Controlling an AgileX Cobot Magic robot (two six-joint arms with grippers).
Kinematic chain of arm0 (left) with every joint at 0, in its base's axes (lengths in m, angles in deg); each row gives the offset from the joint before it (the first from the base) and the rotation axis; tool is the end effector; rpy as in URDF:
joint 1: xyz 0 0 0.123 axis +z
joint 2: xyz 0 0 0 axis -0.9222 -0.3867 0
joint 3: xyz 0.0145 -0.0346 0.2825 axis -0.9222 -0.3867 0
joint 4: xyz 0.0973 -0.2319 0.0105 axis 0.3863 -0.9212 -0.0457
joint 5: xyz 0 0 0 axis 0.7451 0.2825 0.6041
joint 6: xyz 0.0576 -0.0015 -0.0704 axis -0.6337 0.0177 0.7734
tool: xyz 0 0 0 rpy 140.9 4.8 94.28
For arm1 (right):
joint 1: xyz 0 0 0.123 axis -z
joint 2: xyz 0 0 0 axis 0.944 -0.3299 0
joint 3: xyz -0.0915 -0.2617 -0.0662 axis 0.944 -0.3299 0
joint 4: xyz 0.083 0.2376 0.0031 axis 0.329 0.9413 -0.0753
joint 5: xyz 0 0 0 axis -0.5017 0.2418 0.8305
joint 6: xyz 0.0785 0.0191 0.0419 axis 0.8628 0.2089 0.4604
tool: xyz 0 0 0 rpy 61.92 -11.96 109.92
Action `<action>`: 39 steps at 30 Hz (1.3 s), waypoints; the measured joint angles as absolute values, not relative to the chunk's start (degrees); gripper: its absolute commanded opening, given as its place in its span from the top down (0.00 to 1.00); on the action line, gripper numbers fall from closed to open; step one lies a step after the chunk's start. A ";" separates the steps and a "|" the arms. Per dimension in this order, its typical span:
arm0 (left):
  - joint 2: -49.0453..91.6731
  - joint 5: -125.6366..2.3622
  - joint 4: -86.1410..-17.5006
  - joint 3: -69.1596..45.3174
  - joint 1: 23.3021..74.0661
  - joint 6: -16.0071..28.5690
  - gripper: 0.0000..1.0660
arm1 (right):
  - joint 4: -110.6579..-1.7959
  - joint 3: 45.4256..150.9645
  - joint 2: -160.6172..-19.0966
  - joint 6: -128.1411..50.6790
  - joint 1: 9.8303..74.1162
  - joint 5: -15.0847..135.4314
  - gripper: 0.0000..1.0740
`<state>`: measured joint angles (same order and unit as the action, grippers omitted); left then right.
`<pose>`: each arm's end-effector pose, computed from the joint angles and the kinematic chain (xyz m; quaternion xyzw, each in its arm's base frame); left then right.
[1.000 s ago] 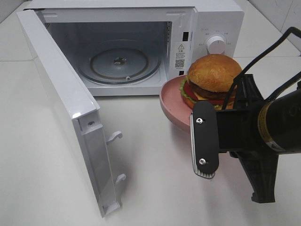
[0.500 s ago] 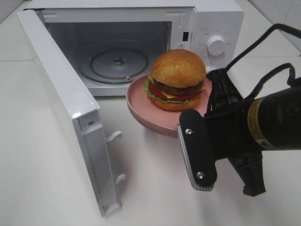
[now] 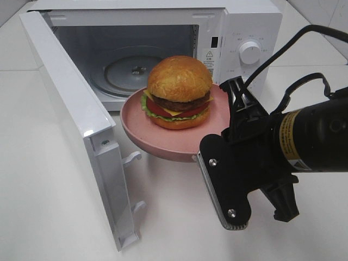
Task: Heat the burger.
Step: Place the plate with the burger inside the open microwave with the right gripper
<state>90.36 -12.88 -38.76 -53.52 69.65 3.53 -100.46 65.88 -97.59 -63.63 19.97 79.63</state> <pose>-0.0057 -0.0024 0.2785 0.0310 0.8458 0.0280 0.5319 0.1696 0.1800 0.2107 -0.7998 0.4728 -0.1560 0.3353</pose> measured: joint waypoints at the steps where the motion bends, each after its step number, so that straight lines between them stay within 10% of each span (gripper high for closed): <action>1: 90.36 -12.88 -38.76 -53.52 69.65 3.53 0.06 | -99.89 65.88 -97.59 -65.57 19.97 79.22 0.92; 39: 90.36 -12.88 -38.76 -53.52 69.65 3.53 0.06 | -57.09 65.71 -103.78 -120.75 29.37 65.42 0.92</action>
